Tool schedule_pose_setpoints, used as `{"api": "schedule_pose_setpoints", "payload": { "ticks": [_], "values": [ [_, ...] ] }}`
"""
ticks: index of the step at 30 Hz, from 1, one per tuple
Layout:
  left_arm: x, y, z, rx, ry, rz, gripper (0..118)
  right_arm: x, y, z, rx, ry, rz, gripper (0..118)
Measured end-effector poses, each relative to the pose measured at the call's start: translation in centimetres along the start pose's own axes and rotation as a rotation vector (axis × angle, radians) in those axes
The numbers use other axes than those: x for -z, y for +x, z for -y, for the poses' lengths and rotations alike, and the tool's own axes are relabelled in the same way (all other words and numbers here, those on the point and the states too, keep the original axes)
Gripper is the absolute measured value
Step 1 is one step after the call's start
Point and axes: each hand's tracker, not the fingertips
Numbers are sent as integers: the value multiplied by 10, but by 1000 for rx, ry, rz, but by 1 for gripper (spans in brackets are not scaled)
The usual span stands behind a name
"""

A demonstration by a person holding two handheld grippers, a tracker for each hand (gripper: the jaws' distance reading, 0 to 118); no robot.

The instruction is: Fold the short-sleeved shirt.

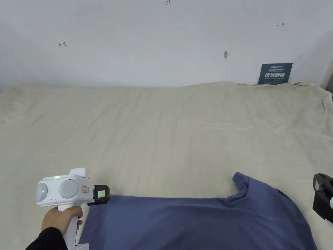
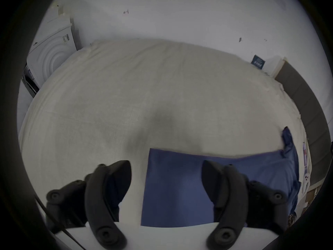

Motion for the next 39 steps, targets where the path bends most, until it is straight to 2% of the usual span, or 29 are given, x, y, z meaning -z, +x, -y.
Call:
{"api": "schedule_pose_setpoints", "payload": {
  "ticks": [4, 5, 7, 8, 9, 11, 14, 15, 16, 17, 18, 19, 21, 23, 26, 30, 31, 33, 34, 39],
  "values": [
    [28, 2, -5, 14, 6, -20, 84, 27, -1, 6, -3, -54, 9, 0],
    [34, 2, -6, 16, -1, -22, 71, 34, -1, 7, -4, -63, 11, 0],
    [46, 2, -4, 16, -54, 1, 30, 41, 1, 12, 2, -88, 15, 0],
    [49, 3, -1, 16, -87, 11, 25, 45, 2, 15, 7, -99, 16, 0],
    [44, 5, 4, 28, -42, -15, 22, 48, 3, 17, 12, -110, 17, 0],
    [43, 6, 5, 64, -13, -19, 1, 59, 7, 20, 20, -142, 16, 0],
    [38, 7, 9, 80, -17, 11, 0, 90, 16, 21, 23, -195, 9, 2],
    [30, 10, 9, 91, 5, 11, 0, 102, 18, 22, 15, -235, 8, 7],
    [23, 10, 10, 82, 36, 21, 0, 114, 20, 22, 13, -274, -9, 21],
    [16, 10, 10, 67, 56, 31, 0, 128, 23, 24, 5, -294, -7, 52],
    [7, 10, 10, 63, 81, 52, 0, 143, 24, 25, -9, -332, -25, 72],
    [1, 10, 9, 68, 92, 72, 0, 158, 25, 27, -12, -381, -36, 82],
    [-14, 12, 11, 99, 115, 74, 0, 182, 28, 35, -27, -431, -26, 81],
    [-24, 12, 9, 117, 134, 78, 0, 204, 30, 43, 4, -475, -18, 81],
    [-33, 12, 10, 129, 145, 81, 0, 231, 27, 55, -40, -563, -10, 80],
    [-33, 9, 11, 135, 146, 75, 0, 244, 17, 69, -85, -639, 4, 53],
    [-31, 8, 11, 132, 145, 75, 0, 244, 15, 72, -81, -639, -15, 43],
    [-30, 6, 13, 129, 140, 71, 0, 236, 13, 73, -56, -612, -43, 13],
    [-30, 5, 14, 127, 136, 70, 0, 236, 10, 72, -45, -613, -39, 3],
    [-29, 2, 19, 116, 125, 65, 0, 223, 15, 67, -34, -582, -40, 2]
  ]
}}
